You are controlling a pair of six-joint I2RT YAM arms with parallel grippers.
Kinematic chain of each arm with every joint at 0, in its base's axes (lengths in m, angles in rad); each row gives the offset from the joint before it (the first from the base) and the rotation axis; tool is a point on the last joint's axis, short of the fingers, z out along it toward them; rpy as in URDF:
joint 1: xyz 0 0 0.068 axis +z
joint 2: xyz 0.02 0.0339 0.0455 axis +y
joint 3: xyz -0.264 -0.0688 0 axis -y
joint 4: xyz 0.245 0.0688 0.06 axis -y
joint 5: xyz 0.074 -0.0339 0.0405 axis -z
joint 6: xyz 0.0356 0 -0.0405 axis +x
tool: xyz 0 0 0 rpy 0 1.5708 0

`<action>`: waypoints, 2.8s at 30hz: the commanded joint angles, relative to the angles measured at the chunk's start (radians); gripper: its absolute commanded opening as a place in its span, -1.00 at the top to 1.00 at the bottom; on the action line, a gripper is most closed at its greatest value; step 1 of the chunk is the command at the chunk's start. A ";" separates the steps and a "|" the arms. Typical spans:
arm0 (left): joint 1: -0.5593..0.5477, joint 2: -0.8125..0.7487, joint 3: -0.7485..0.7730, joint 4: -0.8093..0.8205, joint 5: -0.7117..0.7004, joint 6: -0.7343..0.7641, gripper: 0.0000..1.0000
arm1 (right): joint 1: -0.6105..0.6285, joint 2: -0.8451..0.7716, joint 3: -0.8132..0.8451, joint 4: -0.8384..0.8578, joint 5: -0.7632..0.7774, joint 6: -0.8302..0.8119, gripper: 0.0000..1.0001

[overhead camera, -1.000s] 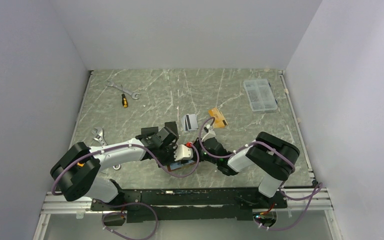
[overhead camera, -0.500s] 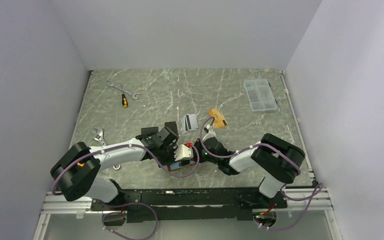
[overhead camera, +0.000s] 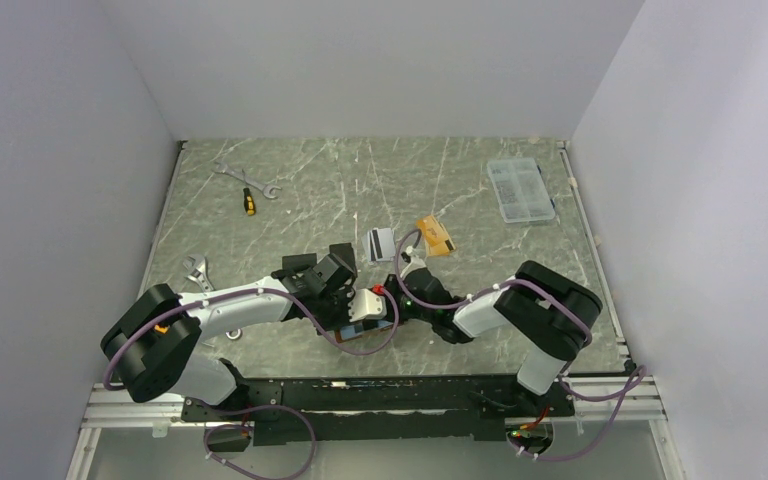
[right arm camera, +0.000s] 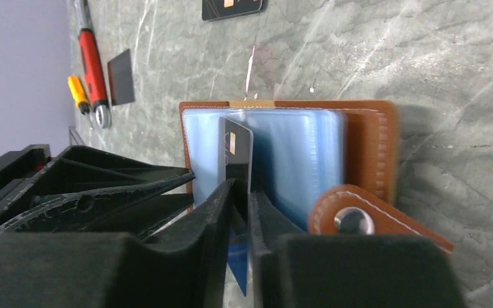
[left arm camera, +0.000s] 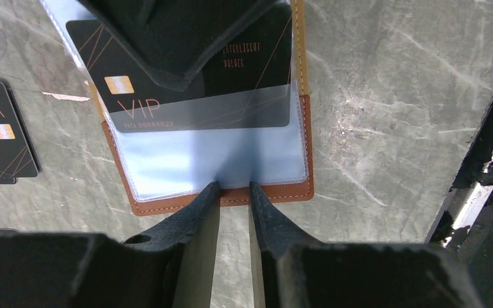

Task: Put the credit cards into the card holder
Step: Insert the credit card into the card holder.

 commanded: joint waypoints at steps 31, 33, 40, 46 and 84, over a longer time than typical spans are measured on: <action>0.242 0.114 0.094 -0.034 0.209 -0.058 0.52 | 0.239 -0.109 0.164 -0.708 0.468 -0.112 -0.20; 0.257 0.120 0.104 -0.040 0.222 -0.063 0.52 | 0.252 -0.081 0.203 -0.745 0.476 -0.121 -0.23; 0.259 0.135 0.151 -0.054 0.256 -0.081 0.52 | 0.283 -0.037 0.264 -0.791 0.494 -0.139 -0.26; 0.259 0.198 0.215 -0.076 0.281 -0.089 0.51 | 0.323 0.023 0.340 -0.874 0.531 -0.171 -0.28; 0.240 0.050 0.122 -0.088 0.214 -0.017 0.51 | 0.168 -0.301 0.085 -0.599 0.313 -0.163 -0.34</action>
